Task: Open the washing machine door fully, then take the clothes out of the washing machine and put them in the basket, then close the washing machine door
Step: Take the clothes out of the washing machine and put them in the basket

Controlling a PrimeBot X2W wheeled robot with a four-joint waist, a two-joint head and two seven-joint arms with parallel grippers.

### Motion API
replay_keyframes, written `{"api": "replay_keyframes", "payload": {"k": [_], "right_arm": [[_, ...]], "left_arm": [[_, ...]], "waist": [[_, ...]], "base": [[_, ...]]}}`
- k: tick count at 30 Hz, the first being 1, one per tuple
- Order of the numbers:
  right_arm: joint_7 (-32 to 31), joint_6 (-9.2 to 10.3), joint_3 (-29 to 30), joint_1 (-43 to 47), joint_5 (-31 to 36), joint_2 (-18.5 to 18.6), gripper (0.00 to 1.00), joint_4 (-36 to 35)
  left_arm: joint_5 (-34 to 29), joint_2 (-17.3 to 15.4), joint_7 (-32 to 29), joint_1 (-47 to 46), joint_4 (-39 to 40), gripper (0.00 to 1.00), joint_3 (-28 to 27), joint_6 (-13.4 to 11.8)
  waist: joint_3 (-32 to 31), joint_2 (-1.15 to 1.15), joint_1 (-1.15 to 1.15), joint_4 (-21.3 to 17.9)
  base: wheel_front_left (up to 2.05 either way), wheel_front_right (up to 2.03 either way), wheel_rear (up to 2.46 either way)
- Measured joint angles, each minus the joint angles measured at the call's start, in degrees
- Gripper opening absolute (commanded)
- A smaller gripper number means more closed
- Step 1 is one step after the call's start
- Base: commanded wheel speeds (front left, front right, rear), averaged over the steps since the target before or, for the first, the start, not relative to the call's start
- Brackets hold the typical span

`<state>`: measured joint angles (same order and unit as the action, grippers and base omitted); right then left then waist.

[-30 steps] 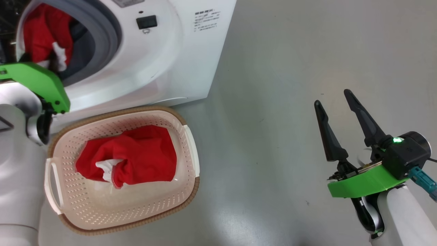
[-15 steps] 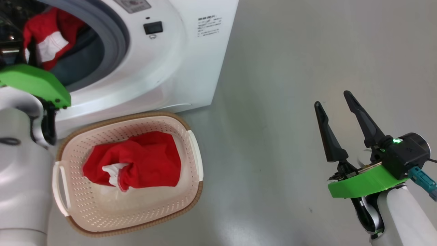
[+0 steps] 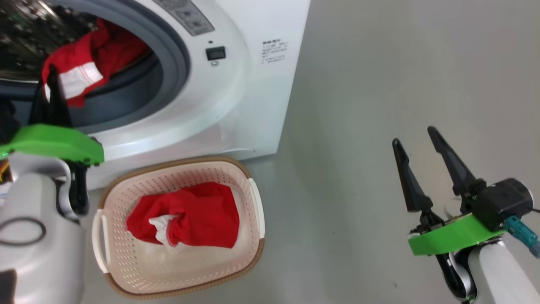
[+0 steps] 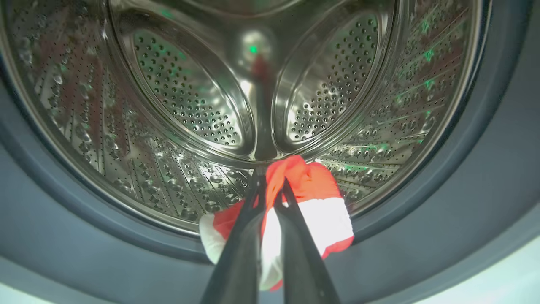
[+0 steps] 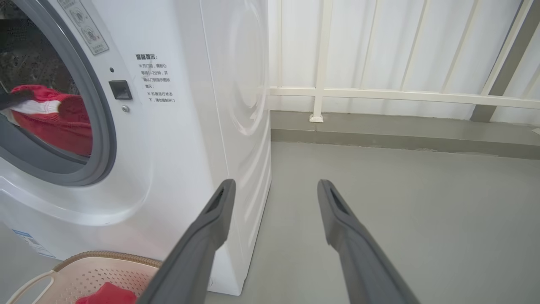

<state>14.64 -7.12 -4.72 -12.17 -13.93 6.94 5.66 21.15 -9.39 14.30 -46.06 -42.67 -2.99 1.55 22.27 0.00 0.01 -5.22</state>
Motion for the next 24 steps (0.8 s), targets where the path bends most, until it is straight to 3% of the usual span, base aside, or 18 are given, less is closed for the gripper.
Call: {"api": "replay_keyframes", "payload": {"k": [14, 24], "right_arm": [[0.0, 0.0, 0.27, 4.8, 0.32, -0.03, 1.0, 0.73], [0.0, 0.0, 0.52, 6.67, 0.37, -0.46, 1.0, 0.82]], "left_arm": [[-3.69, 3.53, 0.25, 19.24, 24.29, 0.0, -1.9, -0.63], [-5.36, 4.67, -1.68, 27.98, 39.89, 0.0, -0.65, -3.63]], "waist": [[-7.65, 0.0, 0.0, 2.22], [-11.75, 0.0, 0.0, 2.28]], "base": [[0.0, 0.0, 0.0], [0.0, 0.0, 0.0]]}}
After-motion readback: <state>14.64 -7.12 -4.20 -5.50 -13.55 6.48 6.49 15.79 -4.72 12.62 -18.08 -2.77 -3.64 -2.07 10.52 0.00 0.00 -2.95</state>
